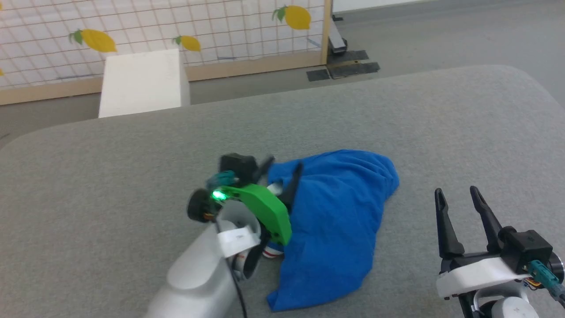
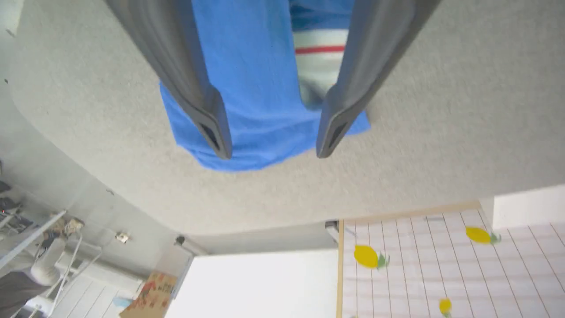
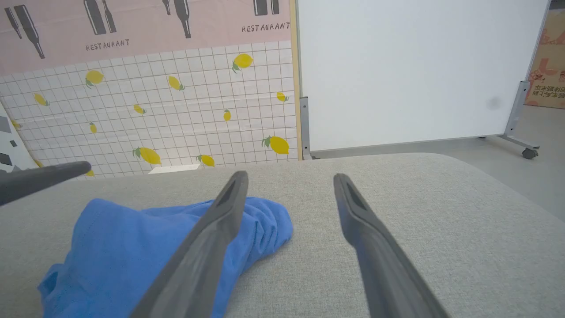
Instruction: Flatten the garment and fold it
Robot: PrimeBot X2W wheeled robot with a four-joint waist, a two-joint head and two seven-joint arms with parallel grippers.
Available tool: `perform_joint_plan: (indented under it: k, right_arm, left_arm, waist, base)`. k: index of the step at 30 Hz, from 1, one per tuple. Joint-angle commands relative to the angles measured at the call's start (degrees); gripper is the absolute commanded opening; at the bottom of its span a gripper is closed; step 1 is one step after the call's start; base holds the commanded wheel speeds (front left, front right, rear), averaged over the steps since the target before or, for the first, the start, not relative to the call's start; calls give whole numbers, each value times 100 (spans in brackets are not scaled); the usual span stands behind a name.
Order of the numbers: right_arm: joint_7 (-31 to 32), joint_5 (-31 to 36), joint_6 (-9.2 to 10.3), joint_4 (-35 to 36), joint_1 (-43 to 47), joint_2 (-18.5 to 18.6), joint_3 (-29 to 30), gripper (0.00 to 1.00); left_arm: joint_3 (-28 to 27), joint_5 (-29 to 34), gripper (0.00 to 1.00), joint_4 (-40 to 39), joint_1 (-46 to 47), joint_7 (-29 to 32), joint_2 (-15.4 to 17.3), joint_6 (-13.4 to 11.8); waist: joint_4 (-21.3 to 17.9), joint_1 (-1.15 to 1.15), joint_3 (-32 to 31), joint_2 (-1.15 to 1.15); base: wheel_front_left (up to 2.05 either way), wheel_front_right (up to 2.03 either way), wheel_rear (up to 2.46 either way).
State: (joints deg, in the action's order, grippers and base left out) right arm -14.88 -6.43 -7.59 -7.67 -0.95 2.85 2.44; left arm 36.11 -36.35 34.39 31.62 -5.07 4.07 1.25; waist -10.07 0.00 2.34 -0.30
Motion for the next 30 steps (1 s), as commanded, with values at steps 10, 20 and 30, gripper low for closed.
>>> perform_joint_plan:
  k: [10, 20, 30]
  right_arm:
    - [149, 256, 10, 324, 65, 3, 86, 100]
    - [304, 307, 10, 486, 213, 3, 29, 100]
    - [340, 256, 10, 442, 310, 3, -31, 100]
  left_arm:
    - [-1205, 585, 100, -1360, -811, -989, 663, -114]
    - [-2508, 1328, 100, -2204, -2281, -992, 534, -2]
    - [-3179, 1848, 100, -2435, -2945, -992, 194, 135]
  waist:
    - [672, 0, -244, 30]
    - [958, 0, -285, 30]
    - [1034, 0, -287, 30]
  base:
    - [0, 0, 0]
    - [0, 0, 0]
    - [0, 0, 0]
